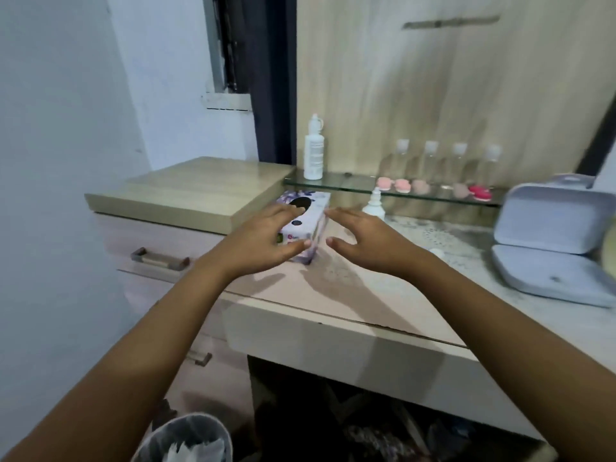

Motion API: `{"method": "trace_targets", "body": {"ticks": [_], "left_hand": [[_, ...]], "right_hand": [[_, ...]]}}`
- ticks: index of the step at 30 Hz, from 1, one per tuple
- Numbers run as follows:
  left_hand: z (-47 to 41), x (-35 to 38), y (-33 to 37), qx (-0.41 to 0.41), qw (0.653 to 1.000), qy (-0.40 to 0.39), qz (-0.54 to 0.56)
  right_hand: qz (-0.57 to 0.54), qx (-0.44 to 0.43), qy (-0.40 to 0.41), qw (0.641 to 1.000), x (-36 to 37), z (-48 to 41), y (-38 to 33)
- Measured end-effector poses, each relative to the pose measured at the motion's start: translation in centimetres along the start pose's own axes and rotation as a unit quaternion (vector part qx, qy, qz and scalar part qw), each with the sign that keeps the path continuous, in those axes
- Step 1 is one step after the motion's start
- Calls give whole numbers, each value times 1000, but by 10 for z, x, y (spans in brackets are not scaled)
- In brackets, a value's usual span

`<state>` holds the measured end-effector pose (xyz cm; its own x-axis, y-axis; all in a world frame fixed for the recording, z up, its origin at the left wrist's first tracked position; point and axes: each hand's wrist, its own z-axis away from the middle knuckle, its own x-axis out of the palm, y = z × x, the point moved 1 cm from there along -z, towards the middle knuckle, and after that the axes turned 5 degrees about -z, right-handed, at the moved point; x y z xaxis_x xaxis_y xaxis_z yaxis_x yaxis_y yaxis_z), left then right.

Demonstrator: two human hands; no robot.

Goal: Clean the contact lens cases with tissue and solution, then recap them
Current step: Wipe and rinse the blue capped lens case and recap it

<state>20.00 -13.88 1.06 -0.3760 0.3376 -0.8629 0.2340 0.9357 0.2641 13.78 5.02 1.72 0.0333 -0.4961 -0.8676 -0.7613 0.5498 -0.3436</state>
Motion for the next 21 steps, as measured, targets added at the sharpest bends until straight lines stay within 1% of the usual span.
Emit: {"method": "trace_targets", "body": {"ticks": [6, 11, 17, 21], "left_hand": [[-44, 46, 62, 73, 996, -48, 18], [-72, 87, 96, 95, 989, -104, 33], [-89, 131, 108, 102, 985, -132, 47], [-90, 149, 103, 90, 986, -121, 76]], "right_hand": [[36, 94, 19, 995, -38, 46, 62], [35, 168, 26, 985, -55, 83, 100], [39, 228, 22, 973, -52, 109, 135], [20, 257, 22, 966, -41, 113, 151]]}}
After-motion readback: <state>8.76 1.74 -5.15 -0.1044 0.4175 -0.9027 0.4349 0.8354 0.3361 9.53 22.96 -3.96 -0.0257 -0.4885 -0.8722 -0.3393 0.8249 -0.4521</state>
